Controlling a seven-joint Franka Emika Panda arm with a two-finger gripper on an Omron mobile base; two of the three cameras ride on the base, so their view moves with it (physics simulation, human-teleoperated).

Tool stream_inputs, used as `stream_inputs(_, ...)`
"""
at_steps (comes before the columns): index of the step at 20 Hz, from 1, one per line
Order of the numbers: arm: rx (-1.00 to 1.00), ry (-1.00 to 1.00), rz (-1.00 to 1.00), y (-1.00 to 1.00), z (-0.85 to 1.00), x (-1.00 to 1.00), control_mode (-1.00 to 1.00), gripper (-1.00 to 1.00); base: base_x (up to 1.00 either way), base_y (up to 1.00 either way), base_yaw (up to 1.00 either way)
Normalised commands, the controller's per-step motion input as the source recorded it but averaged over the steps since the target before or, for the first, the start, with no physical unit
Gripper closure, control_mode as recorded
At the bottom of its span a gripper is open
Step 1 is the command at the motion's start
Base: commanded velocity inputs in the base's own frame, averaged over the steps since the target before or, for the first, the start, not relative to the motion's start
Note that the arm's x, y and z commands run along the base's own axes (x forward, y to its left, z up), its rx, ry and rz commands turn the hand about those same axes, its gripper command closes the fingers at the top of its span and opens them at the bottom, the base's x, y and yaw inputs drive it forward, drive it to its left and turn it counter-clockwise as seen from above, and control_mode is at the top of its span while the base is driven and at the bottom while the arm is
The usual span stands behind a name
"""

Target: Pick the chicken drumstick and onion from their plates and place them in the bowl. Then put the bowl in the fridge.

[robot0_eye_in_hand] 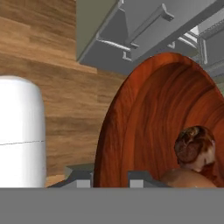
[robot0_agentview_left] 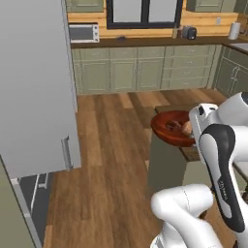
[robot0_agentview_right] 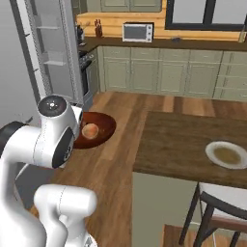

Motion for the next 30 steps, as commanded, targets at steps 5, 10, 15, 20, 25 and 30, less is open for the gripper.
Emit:
stream_inputs(5, 0.00, 0.00, 0.00, 0.00, 0.00, 0.00, 1.00, 1.00, 0.81, 0.36, -0.03)
stream_inputs(10, 0.00, 0.00, 0.00, 0.00, 0.00, 0.00, 1.00, 1.00, 0.94, 0.00, -0.08)
stream_inputs(15, 0.00, 0.00, 0.00, 0.00, 0.00, 0.00, 1.00, 1.00, 0.96, 0.03, -0.07)
stream_inputs(20, 0.00, 0.00, 0.00, 0.00, 0.00, 0.00, 1.00, 1.00, 0.97, 0.14, -0.01)
stream_inputs(25, 0.00, 0.00, 0.00, 0.00, 0.00, 0.00, 1.00, 1.00, 0.46, 0.09, 0.32)
stream_inputs(30, 0.00, 0.00, 0.00, 0.00, 0.00, 0.00, 1.00, 1.00, 0.23, 0.00, 0.79)
